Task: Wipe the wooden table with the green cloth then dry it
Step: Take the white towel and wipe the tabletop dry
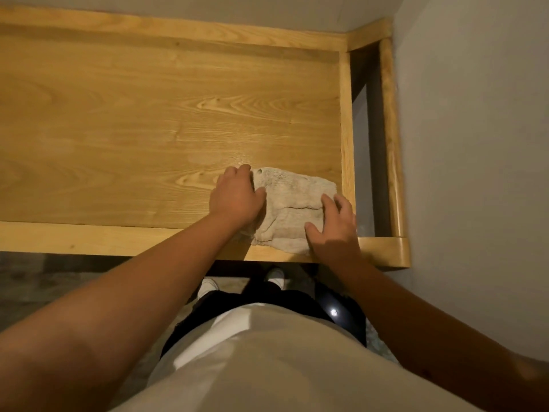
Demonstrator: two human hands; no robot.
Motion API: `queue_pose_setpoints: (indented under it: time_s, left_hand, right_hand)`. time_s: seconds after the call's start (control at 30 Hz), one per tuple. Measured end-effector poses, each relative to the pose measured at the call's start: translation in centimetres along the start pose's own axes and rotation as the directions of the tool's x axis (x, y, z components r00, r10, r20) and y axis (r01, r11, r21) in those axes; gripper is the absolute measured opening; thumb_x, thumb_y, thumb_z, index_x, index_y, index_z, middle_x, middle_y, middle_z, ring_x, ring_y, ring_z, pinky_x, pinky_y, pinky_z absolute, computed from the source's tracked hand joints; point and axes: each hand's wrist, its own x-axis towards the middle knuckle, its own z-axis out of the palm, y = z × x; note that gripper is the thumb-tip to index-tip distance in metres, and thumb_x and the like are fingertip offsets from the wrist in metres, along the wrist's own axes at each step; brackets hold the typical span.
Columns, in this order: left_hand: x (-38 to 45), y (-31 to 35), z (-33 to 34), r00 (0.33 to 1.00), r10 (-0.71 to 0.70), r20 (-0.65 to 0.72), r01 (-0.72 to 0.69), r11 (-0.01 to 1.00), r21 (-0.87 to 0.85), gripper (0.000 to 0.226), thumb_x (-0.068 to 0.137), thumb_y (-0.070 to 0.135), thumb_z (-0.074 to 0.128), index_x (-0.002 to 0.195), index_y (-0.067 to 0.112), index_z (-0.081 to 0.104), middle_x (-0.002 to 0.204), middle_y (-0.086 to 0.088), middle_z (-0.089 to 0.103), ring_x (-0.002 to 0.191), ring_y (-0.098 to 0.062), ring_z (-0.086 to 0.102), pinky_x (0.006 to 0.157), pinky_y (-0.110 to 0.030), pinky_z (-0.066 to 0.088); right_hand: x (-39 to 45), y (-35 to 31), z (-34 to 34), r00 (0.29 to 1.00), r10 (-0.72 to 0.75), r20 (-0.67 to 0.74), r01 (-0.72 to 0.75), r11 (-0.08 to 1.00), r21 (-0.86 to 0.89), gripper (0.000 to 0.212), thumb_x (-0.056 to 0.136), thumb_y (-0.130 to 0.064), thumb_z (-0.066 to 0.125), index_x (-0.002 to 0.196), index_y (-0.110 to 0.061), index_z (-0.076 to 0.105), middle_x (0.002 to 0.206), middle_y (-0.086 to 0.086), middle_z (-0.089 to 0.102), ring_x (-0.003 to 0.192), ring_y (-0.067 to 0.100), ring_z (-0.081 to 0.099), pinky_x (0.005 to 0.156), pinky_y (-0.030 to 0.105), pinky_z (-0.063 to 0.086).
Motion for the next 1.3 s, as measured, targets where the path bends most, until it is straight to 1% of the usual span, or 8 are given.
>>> queue_pose_setpoints:
  time_s: [0.27,0.37,0.57,0.87,1.0,1.1,1.2,1.3]
  left_hand:
    - [0.9,1.9,0.3,0.996,-0.049,-0.069,0.054,0.996,0.07,0.032,0.089,0.049,0.064,0.11,0.025,0.065,0.114,-0.002,0.044,0.116,-0.028,0.04,0.09,-0.04,0.031]
    - [0.1,1.0,-0.2,0.986,0.04,-0.163,-0.044,0.999,-0.019,0.019,0.093,0.041,0.059,0.098,0.022,0.058,0.103,0.003,0.048,0.107,-0.025,0.043,0.082,-0.036,0.025]
    - [0.5,-1.7,-1.7,0.996,-0.067,-0.055,0.047,0.949,-0.311,0.013,0.106,0.026,0.04,0.103,0.013,0.038,0.074,-0.005,0.052,0.063,-0.018,0.049,0.049,-0.032,0.025]
    - [0.1,-3.4,-0.3,0.977,-0.187,0.103,0.203,0.964,-0.173,0.076,0.088,0.044,0.07,0.142,0.007,0.033,0.128,-0.017,0.059,0.109,-0.035,0.059,0.081,-0.038,0.049]
    - [-0.4,-3.3,0.6,0.957,-0.27,0.105,0.274,0.961,-0.033,0.056,0.083,0.045,0.075,0.114,0.008,0.047,0.095,-0.007,0.06,0.083,-0.026,0.059,0.064,-0.034,0.047]
    - [0.1,-2.8,0.2,0.918,-0.358,0.168,0.386,0.906,-0.174,0.041,0.083,0.042,0.072,0.095,0.008,0.053,0.077,-0.003,0.059,0.066,-0.018,0.057,0.049,-0.027,0.038]
    - [0.2,-2.8,-0.2,0.924,-0.343,0.17,0.382,0.852,-0.357,0.018,0.084,0.032,0.07,0.084,0.019,0.057,0.078,-0.001,0.064,0.07,-0.019,0.061,0.053,-0.027,0.043]
    - [-0.2,-3.3,-0.4,0.961,-0.263,0.09,0.278,0.892,-0.356,0.01,0.088,0.026,0.066,0.086,0.024,0.056,0.079,0.007,0.061,0.073,-0.014,0.058,0.056,-0.026,0.04]
  right_hand:
    - [1.8,-0.1,-0.9,0.876,0.466,0.124,-0.48,0.817,0.32,0.056,0.094,-0.033,0.064,0.144,-0.017,0.043,0.128,0.004,0.061,0.108,0.022,0.058,0.085,0.023,0.038]
    - [2.4,0.0,-1.4,0.886,0.429,0.176,-0.463,0.807,0.365,0.036,0.094,-0.035,0.063,0.126,-0.016,0.059,0.095,-0.008,0.063,0.086,0.012,0.059,0.074,0.028,0.046]
    - [2.9,-0.3,-1.2,0.904,0.367,0.222,-0.427,0.816,0.389,0.015,0.094,-0.027,0.064,0.093,-0.012,0.069,0.094,0.005,0.068,0.092,0.027,0.063,0.083,0.04,0.052]
    - [3.1,-0.2,0.1,0.916,0.355,0.188,-0.395,0.881,0.26,0.025,0.088,-0.038,0.069,0.083,-0.016,0.058,0.083,-0.001,0.061,0.072,0.014,0.054,0.056,0.028,0.035]
    - [3.4,0.1,-0.3,0.904,0.346,0.252,-0.381,0.918,0.106,0.026,0.084,-0.029,0.067,0.068,-0.017,0.05,0.07,0.0,0.054,0.064,0.015,0.049,0.053,0.029,0.033]
    - [3.7,-0.6,-0.6,0.873,0.402,0.278,-0.464,0.86,0.214,0.028,0.073,-0.041,0.064,0.079,-0.015,0.058,0.078,0.002,0.061,0.073,0.023,0.059,0.061,0.034,0.043]
    - [4.5,-1.9,-0.8,0.862,0.458,0.219,-0.502,0.831,0.238,0.064,0.071,-0.073,0.056,0.101,-0.016,0.056,0.091,0.0,0.062,0.081,0.023,0.061,0.061,0.032,0.043]
    - [5.7,-2.4,-0.4,0.867,0.48,0.133,-0.495,0.86,0.124,0.053,0.083,-0.07,0.052,0.089,-0.017,0.056,0.091,0.002,0.063,0.07,0.021,0.055,0.062,0.033,0.044]
